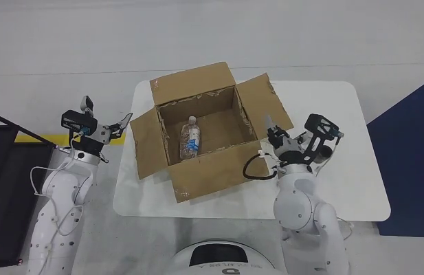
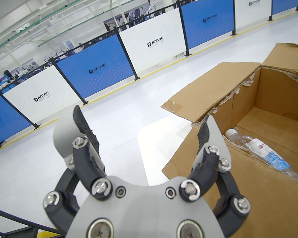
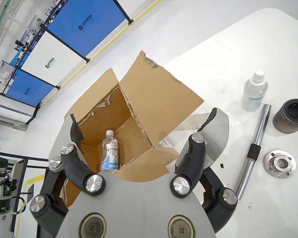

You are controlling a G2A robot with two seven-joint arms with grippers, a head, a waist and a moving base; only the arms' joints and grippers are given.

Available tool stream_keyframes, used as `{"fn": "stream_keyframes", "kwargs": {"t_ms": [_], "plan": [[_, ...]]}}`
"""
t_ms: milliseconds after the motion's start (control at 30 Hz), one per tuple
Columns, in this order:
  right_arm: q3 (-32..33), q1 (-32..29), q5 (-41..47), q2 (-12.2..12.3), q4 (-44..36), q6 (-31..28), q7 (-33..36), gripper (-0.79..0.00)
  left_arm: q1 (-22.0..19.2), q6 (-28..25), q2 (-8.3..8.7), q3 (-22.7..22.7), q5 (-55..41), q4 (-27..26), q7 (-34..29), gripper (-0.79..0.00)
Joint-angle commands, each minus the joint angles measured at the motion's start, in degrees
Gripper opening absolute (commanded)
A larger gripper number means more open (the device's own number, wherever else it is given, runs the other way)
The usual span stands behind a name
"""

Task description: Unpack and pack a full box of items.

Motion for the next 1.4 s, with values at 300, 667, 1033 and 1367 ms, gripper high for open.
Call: {"fn": "stream_keyframes", "kwargs": {"t_ms": [300,667,1033,1367], "plan": [[-11.3,20.6,5.6,-0.7,21.1,-10.6,21.7,0.0,0.0,0.0,0.0,0.0,0.0,0.0,0.0,0.0],[-18.7,39.7,9.9,-3.7,49.0,-3.8,28.1,-0.037,0.0,0.0,0.0,0.0,0.0,0.0,0.0,0.0],[-22.5,50.4,15.2,-6.7,71.3,-3.0,23.4,-0.188,0.0,0.0,0.0,0.0,0.0,0.0,0.0,0.0],[-24.6,54.8,20.1,-9.1,79.8,-4.5,18.7,-0.751,0.0,0.0,0.0,0.0,0.0,0.0,0.0,0.0]]}}
